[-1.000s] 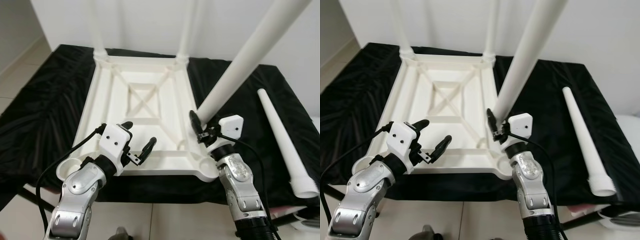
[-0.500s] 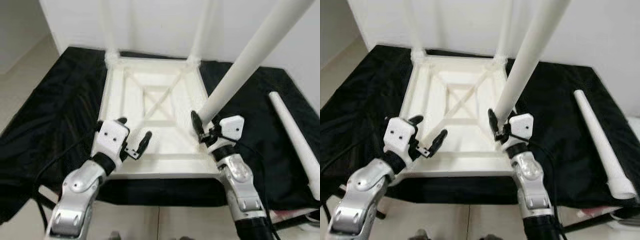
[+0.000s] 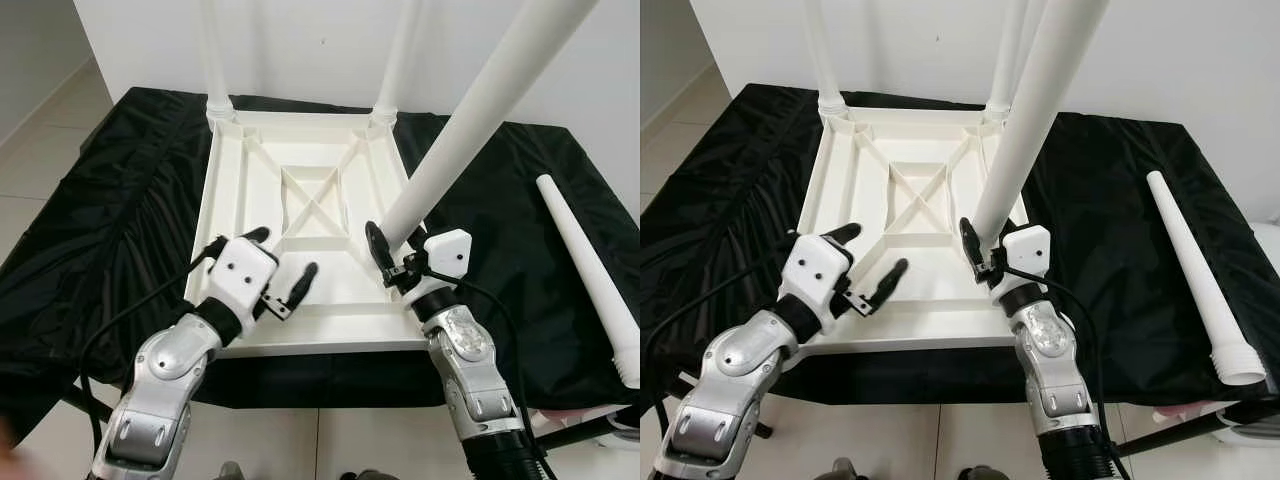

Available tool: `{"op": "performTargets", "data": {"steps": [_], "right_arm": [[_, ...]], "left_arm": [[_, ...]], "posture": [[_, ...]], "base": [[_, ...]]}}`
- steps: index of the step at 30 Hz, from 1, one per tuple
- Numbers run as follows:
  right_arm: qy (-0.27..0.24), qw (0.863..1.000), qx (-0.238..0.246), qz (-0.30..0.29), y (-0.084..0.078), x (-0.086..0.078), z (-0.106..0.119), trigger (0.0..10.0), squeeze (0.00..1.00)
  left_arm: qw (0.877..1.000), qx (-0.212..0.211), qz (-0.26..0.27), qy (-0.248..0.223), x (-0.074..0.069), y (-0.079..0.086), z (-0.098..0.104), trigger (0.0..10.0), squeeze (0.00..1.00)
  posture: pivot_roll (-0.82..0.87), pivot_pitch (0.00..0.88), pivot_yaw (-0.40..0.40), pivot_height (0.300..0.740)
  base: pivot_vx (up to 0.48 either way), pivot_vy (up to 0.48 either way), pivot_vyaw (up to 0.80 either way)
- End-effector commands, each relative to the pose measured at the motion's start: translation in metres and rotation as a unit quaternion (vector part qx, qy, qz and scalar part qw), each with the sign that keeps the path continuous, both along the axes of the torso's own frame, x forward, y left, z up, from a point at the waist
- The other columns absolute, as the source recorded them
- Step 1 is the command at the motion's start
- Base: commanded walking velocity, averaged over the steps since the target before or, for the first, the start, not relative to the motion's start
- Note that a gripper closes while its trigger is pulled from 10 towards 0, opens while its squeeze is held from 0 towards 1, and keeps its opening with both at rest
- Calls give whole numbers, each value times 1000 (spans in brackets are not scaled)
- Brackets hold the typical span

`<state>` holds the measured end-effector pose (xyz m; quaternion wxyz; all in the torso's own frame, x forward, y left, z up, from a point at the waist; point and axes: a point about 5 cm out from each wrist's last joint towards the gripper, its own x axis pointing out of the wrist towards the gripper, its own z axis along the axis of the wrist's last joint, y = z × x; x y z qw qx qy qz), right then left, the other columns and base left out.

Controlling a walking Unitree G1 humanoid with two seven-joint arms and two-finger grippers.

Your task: Building children table

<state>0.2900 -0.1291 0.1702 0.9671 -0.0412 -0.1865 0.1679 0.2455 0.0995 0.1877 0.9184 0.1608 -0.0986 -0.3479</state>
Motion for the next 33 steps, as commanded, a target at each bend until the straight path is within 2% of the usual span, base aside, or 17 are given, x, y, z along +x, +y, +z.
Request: {"op": "performTargets", "data": {"steps": [1, 8, 11, 13, 16, 26, 33], "right_arm": [[-16, 1000, -1, -8, -6, 3, 6, 10000, 0], [-32, 998, 5, -60, -23, 9, 14, 10000, 0], [-37, 993, 11, -109, -38, 9, 15, 10000, 0], [-37, 993, 11, -109, -38, 9, 15, 10000, 0], [-34, 992, 14, -123, -43, 6, 13, 10000, 0], [-29, 989, 29, -139, -46, -1, 7, 10000, 0], [-29, 989, 33, -143, -46, -3, 5, 10000, 0]], "left_arm": [[998, 25, -53, 27, -2, -11, -9, 10000, 0], [990, 76, -117, 30, -4, -28, -21, 10000, 0], [982, 114, -147, 37, 2, -42, -37, 10000, 0], [982, 114, -147, 37, 2, -42, -37, 10000, 0], [976, 132, -167, 40, 3, -51, -44, 10000, 0], [966, 140, -214, 32, 9, -74, -45, 10000, 0], [967, 129, -220, 25, 13, -78, -43, 10000, 0]], "posture": [[36, 82, -40, 740], [32, 81, -36, 740], [15, 86, -19, 740], [15, 86, -19, 740], [-2, 92, 1, 740], [-32, 88, 28, 740], [-36, 83, 29, 740]], "base": [[0, 0, 0], [0, 0, 0], [0, 0, 0], [0, 0, 0], [0, 0, 0], [0, 0, 0], [0, 0, 0]]}}
